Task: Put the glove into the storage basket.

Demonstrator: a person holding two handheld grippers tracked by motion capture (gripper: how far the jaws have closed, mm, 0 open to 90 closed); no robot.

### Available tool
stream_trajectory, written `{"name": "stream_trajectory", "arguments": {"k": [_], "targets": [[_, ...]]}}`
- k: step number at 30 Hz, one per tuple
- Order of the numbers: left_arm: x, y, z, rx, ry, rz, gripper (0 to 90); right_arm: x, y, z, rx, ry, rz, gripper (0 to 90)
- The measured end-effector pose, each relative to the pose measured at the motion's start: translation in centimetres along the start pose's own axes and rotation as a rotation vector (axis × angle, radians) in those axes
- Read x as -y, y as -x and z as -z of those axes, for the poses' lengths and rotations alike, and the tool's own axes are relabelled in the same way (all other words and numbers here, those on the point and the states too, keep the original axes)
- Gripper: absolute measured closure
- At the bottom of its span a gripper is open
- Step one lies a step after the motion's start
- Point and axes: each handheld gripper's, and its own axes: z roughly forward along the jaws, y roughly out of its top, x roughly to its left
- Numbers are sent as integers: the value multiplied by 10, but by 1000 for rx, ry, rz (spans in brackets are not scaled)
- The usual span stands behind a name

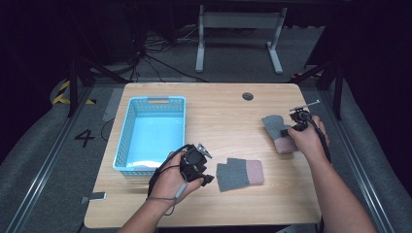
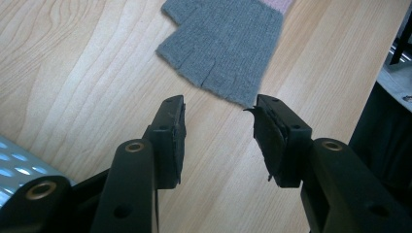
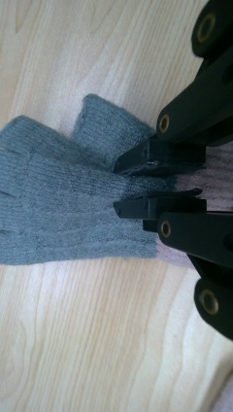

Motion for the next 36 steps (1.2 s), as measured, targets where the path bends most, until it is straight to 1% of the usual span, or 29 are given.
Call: {"name": "stream_trajectory", "arguments": {"k": [1, 2, 4, 8, 9, 10, 11, 13, 18, 19, 20, 21, 22, 23, 24, 28, 31, 33, 34, 35, 36], "targets": [[0, 0, 0, 1, -2, -1, 559, 0, 0, 0, 0, 0, 0, 803], [0, 0, 0, 1, -1, -2, 559, 1, -1, 6, -22, 4, 12, 802], [0, 1, 1, 0, -2, -2, 559, 1, -2, 10, -25, 7, 19, 802], [-1, 1, 1, 3, 7, -3, 559, 1, -7, 22, -47, 21, 39, 802], [-1, 1, 2, 5, 6, -4, 559, 1, -9, 27, -57, 18, 54, 801], [-2, 1, 2, 4, 8, -5, 559, 1, -9, 27, -57, 18, 54, 801], [-3, 1, 3, 6, 8, -6, 558, 2, -11, 33, -66, 2, 72, 802], [-4, 1, 3, 7, 8, -9, 558, 2, -12, 35, -71, 5, 81, 802], [-3, -1, 5, 8, -1, 3, 556, 4, -20, 50, -95, -3, 143, 802], [-3, -1, 5, 8, -2, 6, 555, 5, -24, 55, -106, -4, 161, 802], [-3, -2, 6, 9, -3, 4, 555, 5, -24, 55, -106, -4, 161, 802], [-3, -2, 6, 9, -3, 3, 555, 5, -26, 57, -111, -5, 172, 802], [-4, -3, 7, 9, 1, 5, 553, 5, -30, 61, -122, -8, 200, 803], [-4, -3, 7, 9, 1, 5, 553, 5, -30, 61, -122, -8, 200, 803], [-4, -3, 8, 13, -1, 7, 553, 6, -32, 63, -130, -11, 211, 803], [-3, -3, 9, 11, -1, 9, 553, 8, -38, 70, -172, -16, 246, 803], [-3, -3, 9, 12, 1, 6, 553, 9, -40, 73, -176, -16, 257, 803], [-3, -3, 10, 12, -2, 7, 553, 10, -43, 76, -185, -17, 275, 803], [-3, -3, 10, 11, -3, 8, 553, 10, -43, 76, -185, -17, 275, 803], [-3, -3, 10, 10, -4, 8, 553, 11, -45, 77, -189, -20, 293, 802], [-3, -3, 10, 11, -3, 10, 553, 11, -45, 77, -189, -20, 293, 802]]}}
